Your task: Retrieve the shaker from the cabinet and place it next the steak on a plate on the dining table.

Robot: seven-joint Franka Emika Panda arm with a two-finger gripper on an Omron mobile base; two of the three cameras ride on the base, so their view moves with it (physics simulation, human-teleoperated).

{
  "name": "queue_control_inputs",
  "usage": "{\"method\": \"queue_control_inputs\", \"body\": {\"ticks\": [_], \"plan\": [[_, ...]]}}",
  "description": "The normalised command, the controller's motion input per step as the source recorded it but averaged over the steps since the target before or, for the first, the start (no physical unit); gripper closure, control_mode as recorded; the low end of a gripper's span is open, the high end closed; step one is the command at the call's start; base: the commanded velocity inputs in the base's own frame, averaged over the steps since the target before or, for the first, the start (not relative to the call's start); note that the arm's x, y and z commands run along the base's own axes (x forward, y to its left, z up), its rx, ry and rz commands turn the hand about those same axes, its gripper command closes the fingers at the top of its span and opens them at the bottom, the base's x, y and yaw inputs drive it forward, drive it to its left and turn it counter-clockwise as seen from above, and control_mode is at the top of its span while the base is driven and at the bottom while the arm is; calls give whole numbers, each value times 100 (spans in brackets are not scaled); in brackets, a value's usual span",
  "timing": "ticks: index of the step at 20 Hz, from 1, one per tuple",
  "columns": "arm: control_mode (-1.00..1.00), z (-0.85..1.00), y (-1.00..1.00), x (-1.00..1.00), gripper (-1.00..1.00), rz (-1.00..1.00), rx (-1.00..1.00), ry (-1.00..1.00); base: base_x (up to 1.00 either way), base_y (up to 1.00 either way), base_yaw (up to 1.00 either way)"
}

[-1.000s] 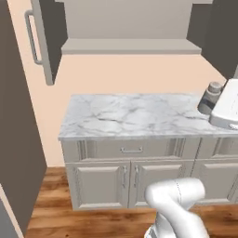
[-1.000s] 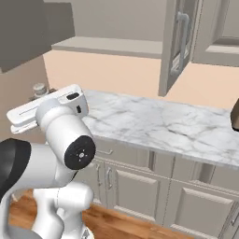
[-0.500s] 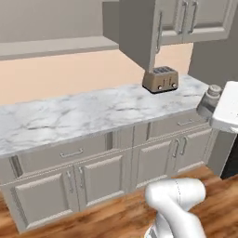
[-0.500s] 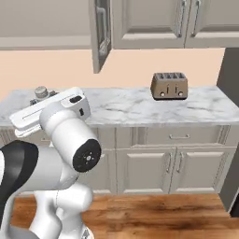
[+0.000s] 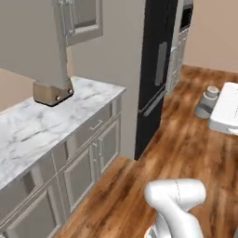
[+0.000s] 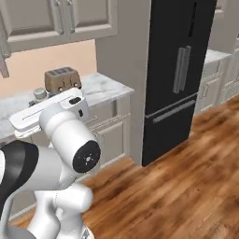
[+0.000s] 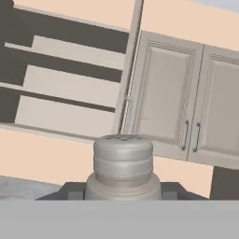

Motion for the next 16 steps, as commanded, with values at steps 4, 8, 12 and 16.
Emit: {"method": "queue_control_inputs", "body": {"ticks": [4, 8, 12, 16], "plan": [[100, 0, 0, 0, 100, 0, 0, 0, 0, 0, -100], [100, 0, 0, 0, 100, 0, 0, 0, 0, 0, -100], [100, 0, 0, 0, 100, 0, 0, 0, 0, 0, -100], [100, 0, 0, 0, 100, 0, 0, 0, 66, 37, -64]]}}
